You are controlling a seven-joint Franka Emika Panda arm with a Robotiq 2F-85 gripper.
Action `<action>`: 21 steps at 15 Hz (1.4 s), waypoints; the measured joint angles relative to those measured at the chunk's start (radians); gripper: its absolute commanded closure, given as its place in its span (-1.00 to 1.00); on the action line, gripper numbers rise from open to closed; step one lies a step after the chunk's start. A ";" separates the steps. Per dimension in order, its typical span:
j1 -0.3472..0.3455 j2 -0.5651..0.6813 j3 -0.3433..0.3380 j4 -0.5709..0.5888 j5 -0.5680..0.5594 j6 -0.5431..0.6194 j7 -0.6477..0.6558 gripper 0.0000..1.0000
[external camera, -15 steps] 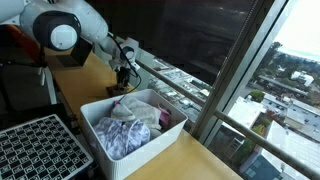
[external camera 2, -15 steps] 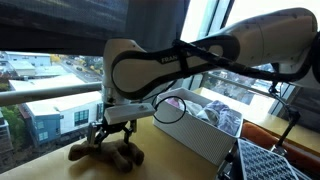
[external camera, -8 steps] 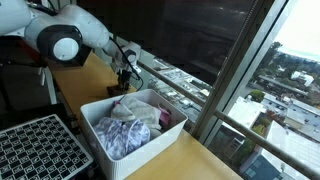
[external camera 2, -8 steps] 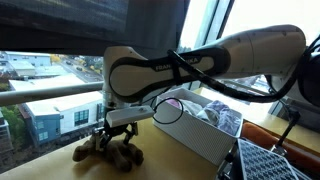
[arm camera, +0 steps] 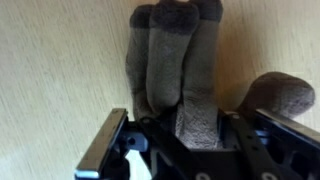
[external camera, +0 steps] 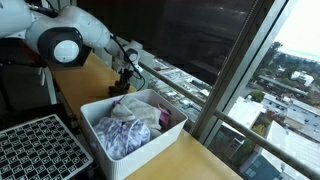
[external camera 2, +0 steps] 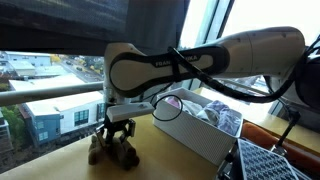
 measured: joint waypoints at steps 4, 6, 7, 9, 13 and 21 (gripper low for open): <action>-0.003 -0.003 0.003 0.010 0.000 0.001 0.000 0.99; -0.005 -0.014 0.007 0.011 0.000 0.001 0.000 0.94; -0.007 -0.021 0.009 0.011 0.000 0.002 0.000 0.94; -0.010 -0.045 0.010 0.011 0.000 0.002 0.000 0.94; -0.037 -0.142 0.005 -0.006 -0.001 0.001 0.001 0.94; -0.158 -0.437 -0.059 -0.260 -0.006 0.005 0.041 0.94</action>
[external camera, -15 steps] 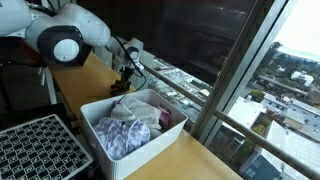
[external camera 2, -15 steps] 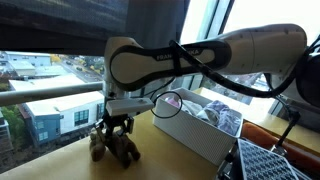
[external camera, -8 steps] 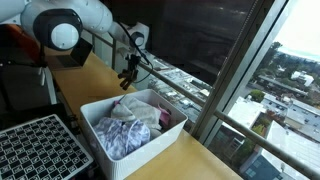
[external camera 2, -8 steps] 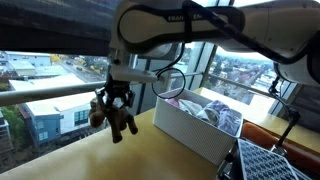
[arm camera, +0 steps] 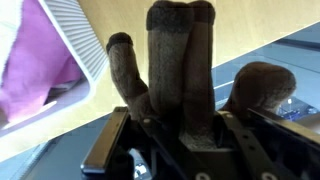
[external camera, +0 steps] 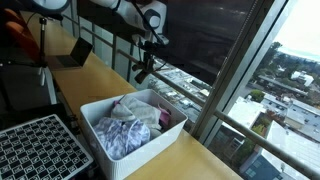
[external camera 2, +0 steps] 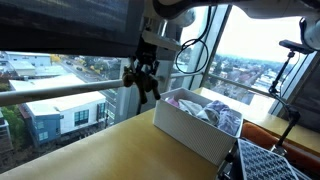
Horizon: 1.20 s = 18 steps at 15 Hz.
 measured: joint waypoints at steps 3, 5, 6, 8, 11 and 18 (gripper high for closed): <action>-0.033 -0.112 -0.033 -0.138 0.000 0.001 0.036 0.94; -0.047 -0.177 -0.055 -0.234 0.001 0.002 0.059 0.94; -0.048 -0.207 -0.072 -0.286 0.001 0.003 0.071 0.94; -0.049 -0.262 -0.099 -0.389 0.001 0.022 0.101 0.94; -0.050 -0.335 -0.131 -0.553 0.000 0.083 0.164 0.94; -0.054 -0.491 -0.209 -0.959 -0.072 0.321 0.343 0.94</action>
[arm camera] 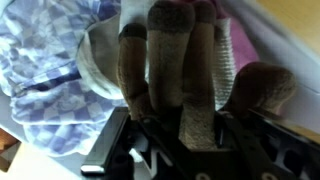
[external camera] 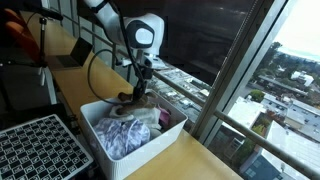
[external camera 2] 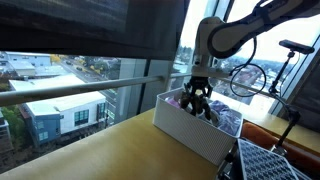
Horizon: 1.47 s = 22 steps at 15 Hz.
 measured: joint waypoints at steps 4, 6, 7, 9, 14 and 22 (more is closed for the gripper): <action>-0.028 -0.083 -0.029 -0.243 -0.069 0.176 0.091 -0.01; -0.043 -0.135 -0.041 -0.366 -0.114 0.268 0.132 -0.31; -0.047 -0.169 -0.048 -0.426 -0.142 0.308 0.154 -0.48; -0.052 -0.257 -0.055 -0.539 -0.216 0.361 0.210 -0.78; -0.091 -0.516 0.006 -0.728 -0.357 0.366 0.329 -1.00; -0.175 -0.754 0.192 -0.788 -0.312 0.340 0.324 -1.00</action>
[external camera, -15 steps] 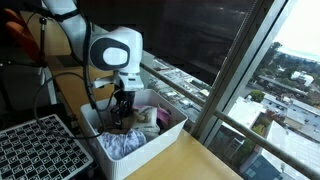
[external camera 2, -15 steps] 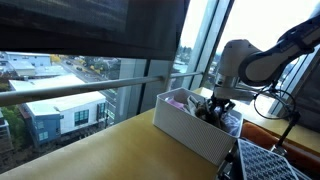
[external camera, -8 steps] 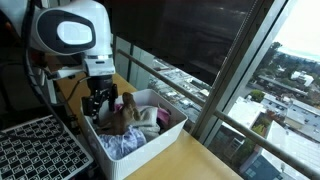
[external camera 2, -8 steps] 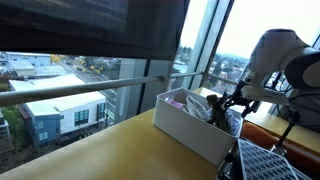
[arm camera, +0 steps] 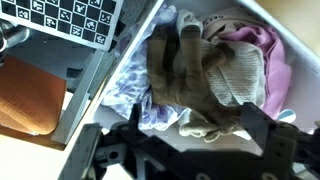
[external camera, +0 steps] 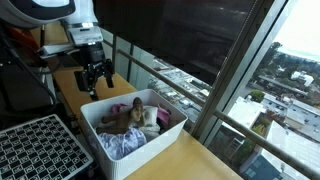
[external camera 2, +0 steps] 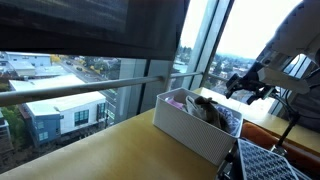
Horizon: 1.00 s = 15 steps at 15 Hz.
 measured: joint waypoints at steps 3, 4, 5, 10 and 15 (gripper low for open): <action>0.000 -0.039 0.043 0.006 0.045 0.008 -0.009 -1.00; 0.000 -0.044 0.059 0.011 0.059 0.018 -0.010 -1.00; 0.000 -0.044 0.078 0.020 0.073 0.029 -0.010 -1.00; 0.001 0.058 0.194 0.140 0.091 0.055 -0.003 -1.00; 0.028 0.280 0.228 0.349 0.099 0.043 -0.030 -1.00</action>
